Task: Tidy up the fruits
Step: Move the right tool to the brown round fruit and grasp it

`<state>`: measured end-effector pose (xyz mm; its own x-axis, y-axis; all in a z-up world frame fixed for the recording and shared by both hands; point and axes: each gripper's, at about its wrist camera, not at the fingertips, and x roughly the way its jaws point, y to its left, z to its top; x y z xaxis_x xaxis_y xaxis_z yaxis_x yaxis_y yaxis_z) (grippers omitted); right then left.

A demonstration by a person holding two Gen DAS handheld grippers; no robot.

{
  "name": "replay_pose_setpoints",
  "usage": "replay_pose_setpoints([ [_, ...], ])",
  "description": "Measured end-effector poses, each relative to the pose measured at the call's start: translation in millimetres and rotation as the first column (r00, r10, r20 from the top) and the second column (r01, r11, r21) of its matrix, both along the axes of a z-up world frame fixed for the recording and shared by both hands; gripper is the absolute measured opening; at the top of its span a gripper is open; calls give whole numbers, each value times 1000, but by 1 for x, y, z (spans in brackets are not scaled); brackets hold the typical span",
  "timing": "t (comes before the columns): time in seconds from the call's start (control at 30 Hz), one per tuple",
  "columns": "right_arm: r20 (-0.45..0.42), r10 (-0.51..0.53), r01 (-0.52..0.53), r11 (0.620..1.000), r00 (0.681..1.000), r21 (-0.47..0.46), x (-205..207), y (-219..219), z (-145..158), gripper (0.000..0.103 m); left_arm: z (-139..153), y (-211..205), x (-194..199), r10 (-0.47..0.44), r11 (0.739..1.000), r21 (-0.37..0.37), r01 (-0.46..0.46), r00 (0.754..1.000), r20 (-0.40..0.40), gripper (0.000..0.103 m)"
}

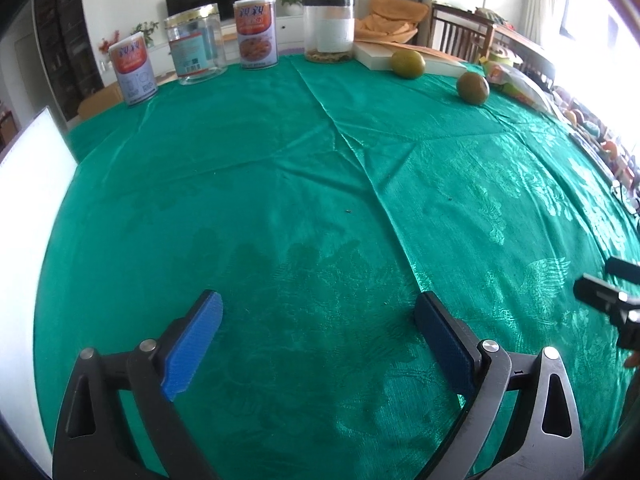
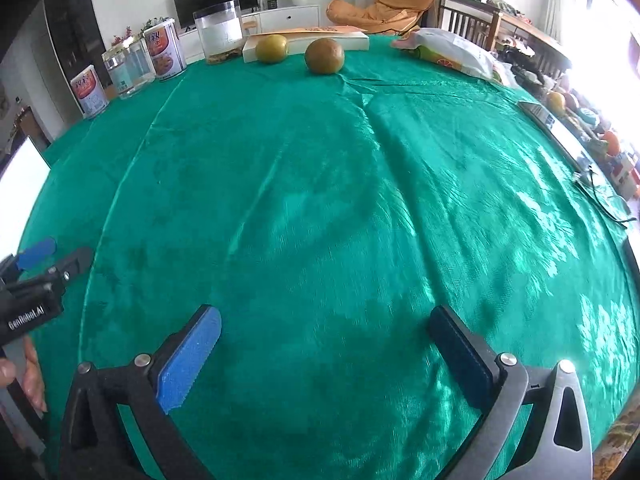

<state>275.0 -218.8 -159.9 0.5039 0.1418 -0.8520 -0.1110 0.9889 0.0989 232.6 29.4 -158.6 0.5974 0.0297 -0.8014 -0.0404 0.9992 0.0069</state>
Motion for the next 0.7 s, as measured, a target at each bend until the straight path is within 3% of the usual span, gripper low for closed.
replay_pose_setpoints([
  [0.2, 108, 31, -29, 999, 994, -22, 129, 2, 30, 87, 0, 0, 1, 2, 1000, 2, -2, 1000, -1, 98],
  [0.37, 104, 41, -38, 999, 994, -24, 211, 14, 27, 82, 0, 0, 1, 4, 1000, 3, -4, 1000, -1, 99],
  [0.53, 54, 38, -35, 998, 998, -60, 249, 26, 6, 64, 0, 0, 1, 4, 1000, 2, -4, 1000, -1, 99],
  [0.57, 39, 39, -36, 997, 998, -66, 253, 26, 1, 51, 0, 0, 1, 4, 1000, 2, -4, 1000, -1, 99],
  [0.6, 56, 38, -35, 997, 998, -63, 251, 25, 2, 46, 0, 0, 1, 5, 1000, 2, -5, 1000, -1, 99],
  [0.7, 100, 48, -47, 999, 994, -20, 234, 20, 9, 46, 0, 0, 1, 4, 1000, 2, -4, 1000, -1, 99],
])
